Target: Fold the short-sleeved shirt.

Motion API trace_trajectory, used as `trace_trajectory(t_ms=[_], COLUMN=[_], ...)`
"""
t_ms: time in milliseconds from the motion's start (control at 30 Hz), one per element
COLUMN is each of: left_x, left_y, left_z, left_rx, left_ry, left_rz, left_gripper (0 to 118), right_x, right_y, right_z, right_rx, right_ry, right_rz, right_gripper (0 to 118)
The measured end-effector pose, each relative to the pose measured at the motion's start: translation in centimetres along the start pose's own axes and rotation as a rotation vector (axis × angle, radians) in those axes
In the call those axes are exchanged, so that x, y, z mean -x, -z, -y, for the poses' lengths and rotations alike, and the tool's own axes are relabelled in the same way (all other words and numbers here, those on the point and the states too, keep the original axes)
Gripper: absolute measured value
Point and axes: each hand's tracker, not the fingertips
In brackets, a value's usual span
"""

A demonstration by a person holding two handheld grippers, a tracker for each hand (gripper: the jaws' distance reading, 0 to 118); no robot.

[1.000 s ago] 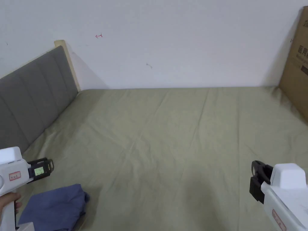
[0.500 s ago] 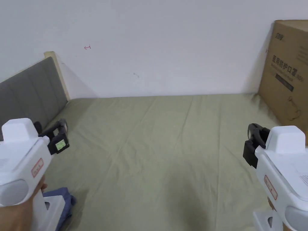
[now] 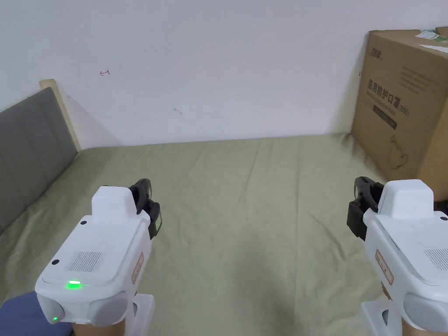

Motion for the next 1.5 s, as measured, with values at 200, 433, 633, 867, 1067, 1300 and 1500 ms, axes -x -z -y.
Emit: trace_trajectory(t_ms=[200, 433, 633, 867, 1067, 1300, 1500], left_x=[-1.4, -1.8, -2.0, -2.0, -2.0, -2.0, -2.0], left_y=[0.4, 0.7, 0.6, 0.3, 0.2, -0.1, 0.0], left_z=[0.9, 1.5, 1.6, 1.7, 1.6, 1.7, 1.8], left_rx=[0.003, 0.011, 0.015, 0.017, 0.018, 0.014, 0.015], left_ry=[-0.009, -0.011, -0.014, -0.007, -0.008, -0.001, -0.002], left_rz=[-0.001, -0.008, -0.004, -0.002, -0.004, -0.002, -0.004], left_gripper=[0, 0, 0, 0, 0, 0, 0], right_x=[-0.5, -0.7, -0.6, -0.4, -0.3, -0.4, -0.4], right_y=[-0.2, -0.1, -0.2, -0.5, -0.6, -0.7, -0.8], right_z=[0.0, 0.0, -0.1, -0.2, -0.2, -0.1, -0.1], right_rx=[0.003, 0.009, 0.007, 0.004, 0.002, 0.004, 0.003], right_ry=[0.004, -0.003, -0.009, -0.006, -0.005, -0.006, -0.007], right_rz=[0.007, 0.005, 0.001, -0.005, -0.006, -0.003, -0.005], right_gripper=[0, 0, 0, 0, 0, 0, 0])
